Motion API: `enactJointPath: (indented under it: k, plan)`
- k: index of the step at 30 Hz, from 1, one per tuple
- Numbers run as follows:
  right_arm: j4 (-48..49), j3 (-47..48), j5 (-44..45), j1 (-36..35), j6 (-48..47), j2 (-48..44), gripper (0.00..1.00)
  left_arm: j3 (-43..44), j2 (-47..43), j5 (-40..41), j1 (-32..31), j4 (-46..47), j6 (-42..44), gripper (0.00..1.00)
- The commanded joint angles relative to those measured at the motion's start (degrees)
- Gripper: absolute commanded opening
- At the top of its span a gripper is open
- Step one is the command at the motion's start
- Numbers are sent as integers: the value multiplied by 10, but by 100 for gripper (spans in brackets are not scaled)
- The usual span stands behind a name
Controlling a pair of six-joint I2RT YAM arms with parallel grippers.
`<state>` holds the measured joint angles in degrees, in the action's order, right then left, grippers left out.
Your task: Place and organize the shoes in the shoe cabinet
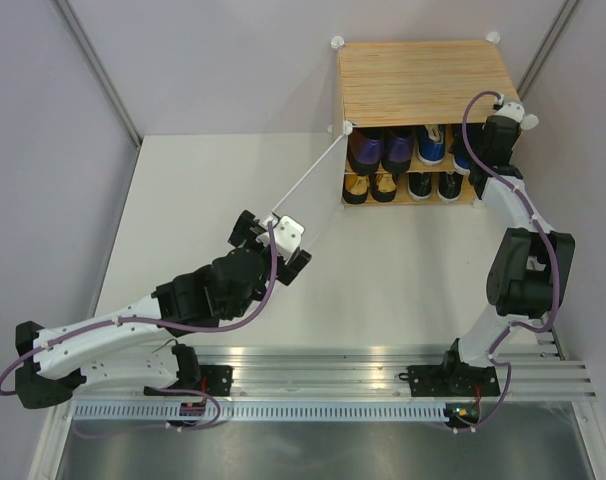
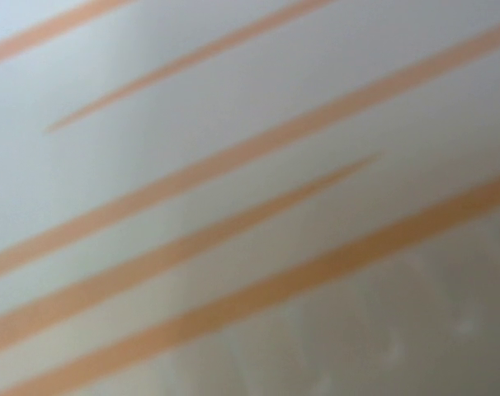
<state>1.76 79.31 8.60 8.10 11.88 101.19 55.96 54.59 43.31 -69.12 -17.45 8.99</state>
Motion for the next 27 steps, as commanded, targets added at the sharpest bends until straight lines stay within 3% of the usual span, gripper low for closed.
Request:
enactJointPath:
  k: [1,19,27]
  plan:
    - [57,11,-13,-3,3,9,85,14,-5,-8,2,10,-8,99]
    - [61,-53,-60,-3,37,-73,81,15,-10,-7,2,8,-9,100]
    - [47,-117,-74,-3,39,-153,81,15,-9,-6,2,9,-10,100]
